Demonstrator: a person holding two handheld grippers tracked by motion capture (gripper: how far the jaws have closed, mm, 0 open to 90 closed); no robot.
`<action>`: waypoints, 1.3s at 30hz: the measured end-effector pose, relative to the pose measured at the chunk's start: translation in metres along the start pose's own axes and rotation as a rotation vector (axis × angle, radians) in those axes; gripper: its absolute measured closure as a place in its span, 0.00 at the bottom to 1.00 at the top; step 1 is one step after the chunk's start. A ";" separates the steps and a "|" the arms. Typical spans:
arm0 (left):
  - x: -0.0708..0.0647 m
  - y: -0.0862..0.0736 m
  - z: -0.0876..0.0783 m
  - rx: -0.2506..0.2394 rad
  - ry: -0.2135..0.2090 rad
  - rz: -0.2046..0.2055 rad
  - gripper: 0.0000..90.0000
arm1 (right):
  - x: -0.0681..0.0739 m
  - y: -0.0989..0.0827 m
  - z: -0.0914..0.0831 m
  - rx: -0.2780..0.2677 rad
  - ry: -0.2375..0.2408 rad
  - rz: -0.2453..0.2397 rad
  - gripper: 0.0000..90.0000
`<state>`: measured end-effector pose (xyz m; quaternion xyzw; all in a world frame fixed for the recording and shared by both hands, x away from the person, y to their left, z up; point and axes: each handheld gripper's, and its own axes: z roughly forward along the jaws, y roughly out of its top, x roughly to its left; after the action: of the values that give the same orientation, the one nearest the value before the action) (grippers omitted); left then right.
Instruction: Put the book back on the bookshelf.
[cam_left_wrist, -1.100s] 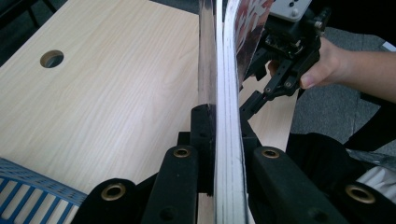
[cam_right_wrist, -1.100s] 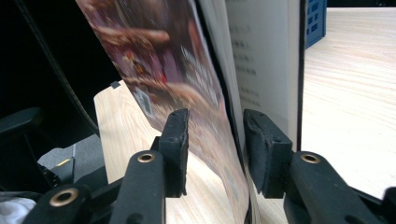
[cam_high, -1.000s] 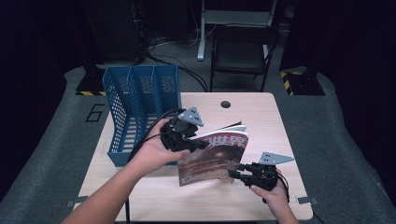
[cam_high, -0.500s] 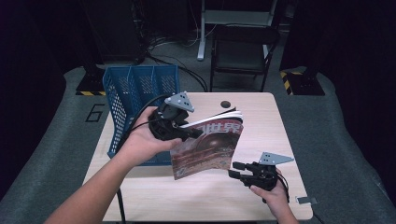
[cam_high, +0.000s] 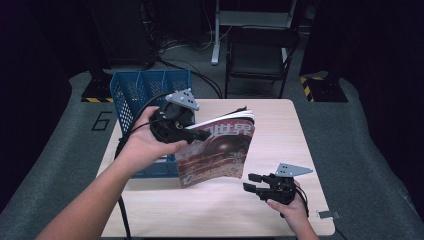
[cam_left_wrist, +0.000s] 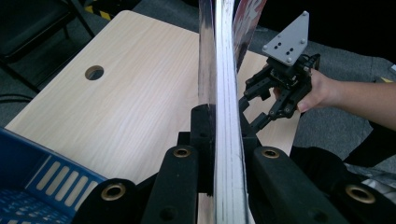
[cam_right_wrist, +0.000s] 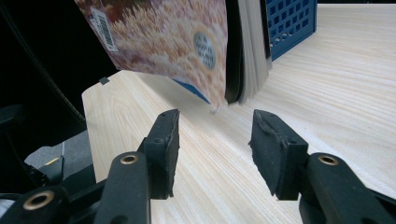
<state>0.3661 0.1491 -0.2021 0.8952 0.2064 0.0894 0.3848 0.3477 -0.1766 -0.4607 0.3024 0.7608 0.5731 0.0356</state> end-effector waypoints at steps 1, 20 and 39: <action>0.001 0.000 -0.002 -0.002 0.008 0.000 0.93 | 0.000 0.000 0.000 -0.001 -0.001 -0.001 0.57; 0.029 -0.017 -0.039 -0.021 0.108 -0.091 0.93 | 0.000 0.000 0.004 0.008 0.002 0.003 0.56; 0.069 -0.035 -0.065 -0.019 0.237 -0.223 0.93 | -0.001 0.000 0.003 0.008 -0.002 0.004 0.56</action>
<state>0.3966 0.2437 -0.1828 0.8462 0.3477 0.1532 0.3737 0.3497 -0.1739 -0.4616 0.3044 0.7625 0.5699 0.0339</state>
